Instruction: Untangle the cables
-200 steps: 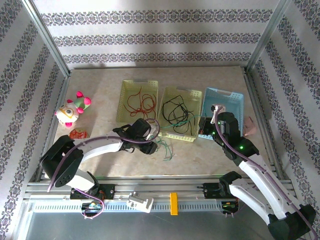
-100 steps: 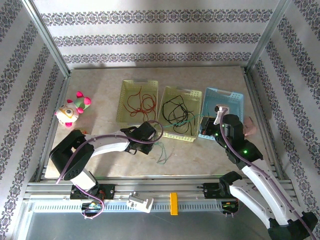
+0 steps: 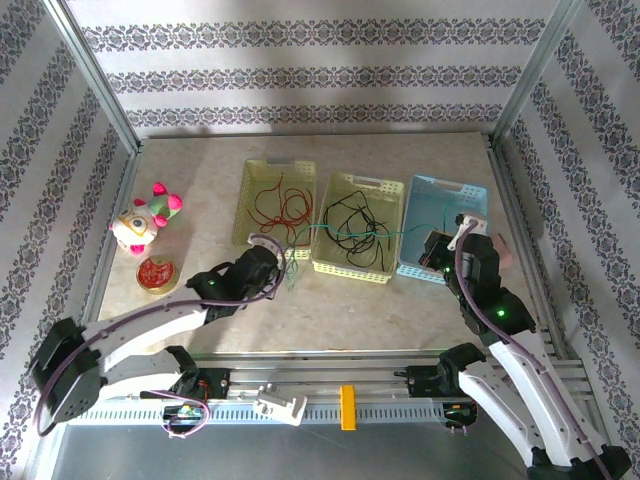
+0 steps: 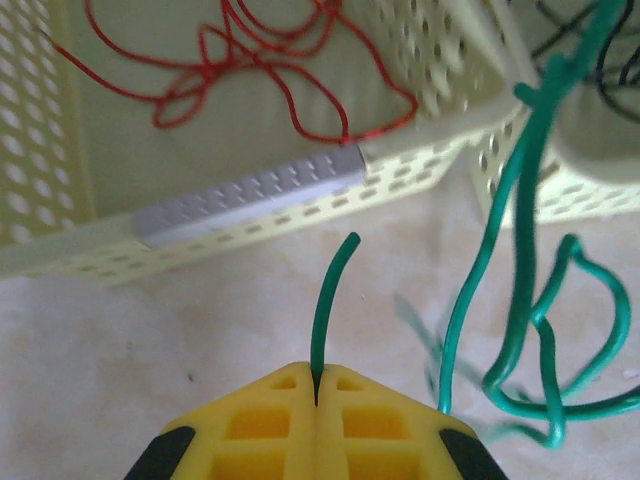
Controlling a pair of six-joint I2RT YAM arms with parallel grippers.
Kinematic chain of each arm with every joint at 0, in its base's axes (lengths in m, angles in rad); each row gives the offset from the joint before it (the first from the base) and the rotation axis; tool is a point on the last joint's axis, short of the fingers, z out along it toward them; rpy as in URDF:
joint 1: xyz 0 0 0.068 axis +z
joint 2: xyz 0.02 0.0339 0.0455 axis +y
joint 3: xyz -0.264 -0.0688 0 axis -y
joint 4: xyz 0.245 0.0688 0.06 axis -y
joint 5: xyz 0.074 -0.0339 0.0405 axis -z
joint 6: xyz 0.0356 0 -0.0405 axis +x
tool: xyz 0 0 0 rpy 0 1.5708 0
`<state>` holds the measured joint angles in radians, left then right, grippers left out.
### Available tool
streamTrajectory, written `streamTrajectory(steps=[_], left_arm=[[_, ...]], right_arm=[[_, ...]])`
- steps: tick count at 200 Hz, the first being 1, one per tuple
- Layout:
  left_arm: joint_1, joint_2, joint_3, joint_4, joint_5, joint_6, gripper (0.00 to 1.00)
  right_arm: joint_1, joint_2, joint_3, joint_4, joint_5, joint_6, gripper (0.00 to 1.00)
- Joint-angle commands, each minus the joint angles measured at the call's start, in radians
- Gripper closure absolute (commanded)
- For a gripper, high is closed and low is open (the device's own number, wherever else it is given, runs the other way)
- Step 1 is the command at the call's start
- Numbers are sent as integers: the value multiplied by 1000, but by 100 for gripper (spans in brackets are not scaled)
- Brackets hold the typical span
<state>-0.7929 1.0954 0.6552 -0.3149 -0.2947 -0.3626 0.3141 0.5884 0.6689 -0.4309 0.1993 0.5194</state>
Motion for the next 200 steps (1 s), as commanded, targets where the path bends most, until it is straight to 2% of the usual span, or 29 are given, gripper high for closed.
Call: streamTrajectory(steps=[1, 18, 77, 131, 144, 176, 200], left_arm=[[3, -42, -16, -5, -88, 12, 100], [3, -58, -16, -47, -115, -3, 100], [9, -152, -59, -28, -132, -26, 100], [21, -183, -54, -25, -112, -24, 100], [23, -183, -55, -12, -85, -8, 100], [20, -118, -29, 19, 65, 64, 100], [18, -72, -16, 76, 163, 95, 100]], right_arm=[[-36, -29, 5, -61, 98, 47, 100], [-74, -44, 3, -86, 106, 61, 100], [-188, -27, 14, -141, 65, 68, 100], [-290, -5, 40, -160, 34, 44, 100], [-323, 9, 38, -133, -50, 37, 100], [-316, 93, -2, 56, -457, 48, 100], [-208, 145, -18, 141, -532, 42, 100]])
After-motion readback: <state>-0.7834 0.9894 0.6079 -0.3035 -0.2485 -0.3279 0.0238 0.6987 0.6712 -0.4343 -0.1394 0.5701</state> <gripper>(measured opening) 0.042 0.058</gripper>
